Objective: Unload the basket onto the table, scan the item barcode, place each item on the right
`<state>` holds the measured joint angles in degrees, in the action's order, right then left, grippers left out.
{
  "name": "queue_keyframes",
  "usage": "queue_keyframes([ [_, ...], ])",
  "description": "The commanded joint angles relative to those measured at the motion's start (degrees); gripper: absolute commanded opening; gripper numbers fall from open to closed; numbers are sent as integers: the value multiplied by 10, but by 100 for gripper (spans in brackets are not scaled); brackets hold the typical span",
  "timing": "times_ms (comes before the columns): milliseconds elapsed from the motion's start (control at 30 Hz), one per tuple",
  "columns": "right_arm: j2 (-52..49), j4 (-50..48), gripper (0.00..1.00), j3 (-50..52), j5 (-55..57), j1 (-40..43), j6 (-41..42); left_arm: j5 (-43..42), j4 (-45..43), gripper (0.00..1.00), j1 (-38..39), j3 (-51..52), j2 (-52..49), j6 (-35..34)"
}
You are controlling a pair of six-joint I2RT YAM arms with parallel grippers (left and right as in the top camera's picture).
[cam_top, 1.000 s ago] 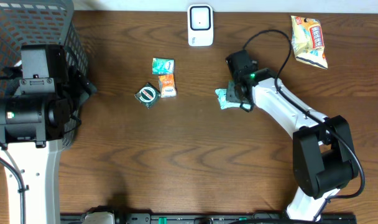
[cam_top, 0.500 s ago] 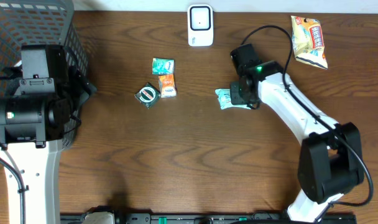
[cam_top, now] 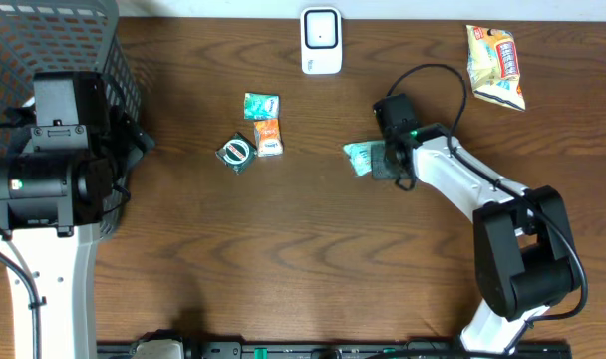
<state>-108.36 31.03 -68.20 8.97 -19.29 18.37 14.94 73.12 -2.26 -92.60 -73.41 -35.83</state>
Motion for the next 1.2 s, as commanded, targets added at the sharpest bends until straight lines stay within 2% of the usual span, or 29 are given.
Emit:
queue_keyframes([
  [0,-3,-76,1,-3,38,16,-49,6,2,98,-4,-3,0,-3],
  [133,-3,-176,10,-4,-22,18,-107,6,2,98,-4,-3,0,-3],
  [267,-3,-181,15,-27,-106,18,-96,6,2,98,-4,-3,0,-3],
  [333,-2,-141,19,-50,-122,20,-52,6,2,98,-4,-3,0,-3],
  [367,0,-90,26,-66,-124,25,-8,6,2,98,-4,-3,0,-3],
  [433,1,-30,26,-77,-128,28,35,6,2,98,-4,-3,0,-3],
  [467,1,-6,33,-78,-128,29,49,6,2,98,-4,-3,0,-3],
  [500,1,15,44,-78,-128,28,54,6,2,97,-4,-3,0,-3],
  [567,1,57,52,-78,-122,28,54,6,2,98,-4,-3,0,-3],
  [667,-1,67,54,-77,-119,28,93,6,2,98,-4,-3,0,-3],
  [833,-37,15,55,-77,-119,27,144,6,2,98,-4,-3,0,-3],
  [933,-79,-16,52,-77,-125,28,180,6,2,98,-4,-3,0,-3],
  [1000,-101,-27,45,-77,-125,28,180,6,2,98,-4,-3,0,-3],
  [1067,-110,-33,33,-77,-125,28,177,6,2,98,-4,-3,0,-3],
  [1133,-107,-40,11,-80,-127,28,167,6,2,98,-4,-3,0,-3],
  [1167,-103,-41,7,-87,-132,28,162,6,2,98,-4,-3,0,-3],
])
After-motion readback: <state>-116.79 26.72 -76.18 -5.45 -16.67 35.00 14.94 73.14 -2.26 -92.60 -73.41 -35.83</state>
